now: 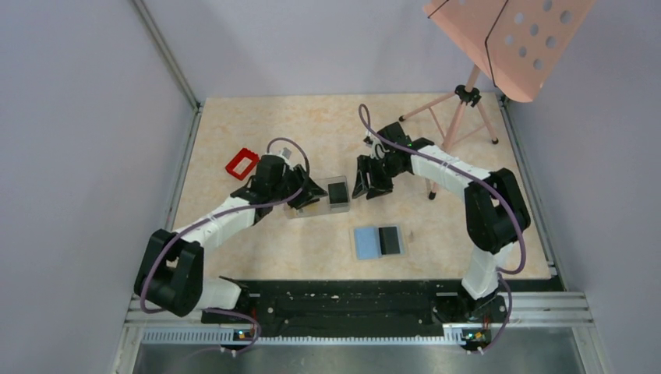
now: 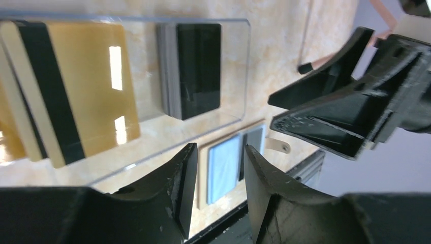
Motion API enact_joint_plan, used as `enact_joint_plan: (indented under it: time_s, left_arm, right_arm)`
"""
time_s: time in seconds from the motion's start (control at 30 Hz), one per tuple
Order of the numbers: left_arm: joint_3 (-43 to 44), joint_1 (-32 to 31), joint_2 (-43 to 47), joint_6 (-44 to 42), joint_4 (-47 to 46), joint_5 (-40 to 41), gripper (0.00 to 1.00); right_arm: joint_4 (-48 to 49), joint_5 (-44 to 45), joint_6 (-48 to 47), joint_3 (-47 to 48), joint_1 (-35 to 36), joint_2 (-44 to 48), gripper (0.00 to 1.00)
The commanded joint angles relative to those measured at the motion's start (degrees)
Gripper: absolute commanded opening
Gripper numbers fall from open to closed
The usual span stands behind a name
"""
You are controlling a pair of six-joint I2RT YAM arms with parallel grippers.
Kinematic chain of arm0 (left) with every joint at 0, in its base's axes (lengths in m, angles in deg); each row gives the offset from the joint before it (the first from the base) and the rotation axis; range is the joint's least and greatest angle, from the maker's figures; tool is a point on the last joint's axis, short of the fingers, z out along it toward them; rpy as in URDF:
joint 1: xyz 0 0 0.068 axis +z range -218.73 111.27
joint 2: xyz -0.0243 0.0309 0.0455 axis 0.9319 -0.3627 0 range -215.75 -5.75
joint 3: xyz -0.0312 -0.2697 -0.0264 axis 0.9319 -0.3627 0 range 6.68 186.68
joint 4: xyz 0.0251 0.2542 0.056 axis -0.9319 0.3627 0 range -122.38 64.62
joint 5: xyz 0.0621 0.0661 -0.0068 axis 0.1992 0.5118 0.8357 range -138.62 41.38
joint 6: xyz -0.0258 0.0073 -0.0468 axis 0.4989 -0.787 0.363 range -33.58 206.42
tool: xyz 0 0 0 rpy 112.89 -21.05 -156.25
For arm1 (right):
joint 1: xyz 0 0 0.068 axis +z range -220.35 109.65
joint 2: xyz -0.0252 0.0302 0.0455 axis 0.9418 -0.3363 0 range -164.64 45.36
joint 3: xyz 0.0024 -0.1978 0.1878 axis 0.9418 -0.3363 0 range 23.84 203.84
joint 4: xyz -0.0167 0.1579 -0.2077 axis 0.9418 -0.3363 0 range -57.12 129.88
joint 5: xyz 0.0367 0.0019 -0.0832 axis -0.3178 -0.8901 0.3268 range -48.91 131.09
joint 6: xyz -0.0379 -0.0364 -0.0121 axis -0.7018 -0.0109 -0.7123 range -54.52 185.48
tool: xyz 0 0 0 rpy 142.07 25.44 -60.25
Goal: Put the credit cards into the card holder
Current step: Pick up the credit card from the storage box.
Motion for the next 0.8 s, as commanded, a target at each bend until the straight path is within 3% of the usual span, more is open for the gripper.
enact_joint_plan:
  time_s: [0.0,0.2,0.47,0.63,0.77]
  left_arm:
    - [8.6,1.8,-5.3,-8.1,10.1,0.1,0.43]
    - [17.6,1.8,-15.2,-12.2,14.7,-1.2,0.36]
    - [26.0,-0.2,-23.8,-16.0,21.7,3.3,0.35]
    - [27.6,-1.8,-25.8,-15.4,22.0,3.5,0.35]
    - [27.6,-2.6,-27.0,-15.0,21.5,2.9,0.31]
  right_arm:
    - [3.7,-4.6,2.6,5.6,0.3,-3.4,0.55]
    - [5.0,-5.8,4.6,8.0,0.9,-7.2,0.54]
    - [4.3,-4.2,5.6,9.2,1.8,-9.0,0.50]
    - [3.7,-3.6,5.4,9.4,1.8,-9.7,0.49]
    - [3.6,-4.0,5.4,9.4,1.9,-10.0,0.42]
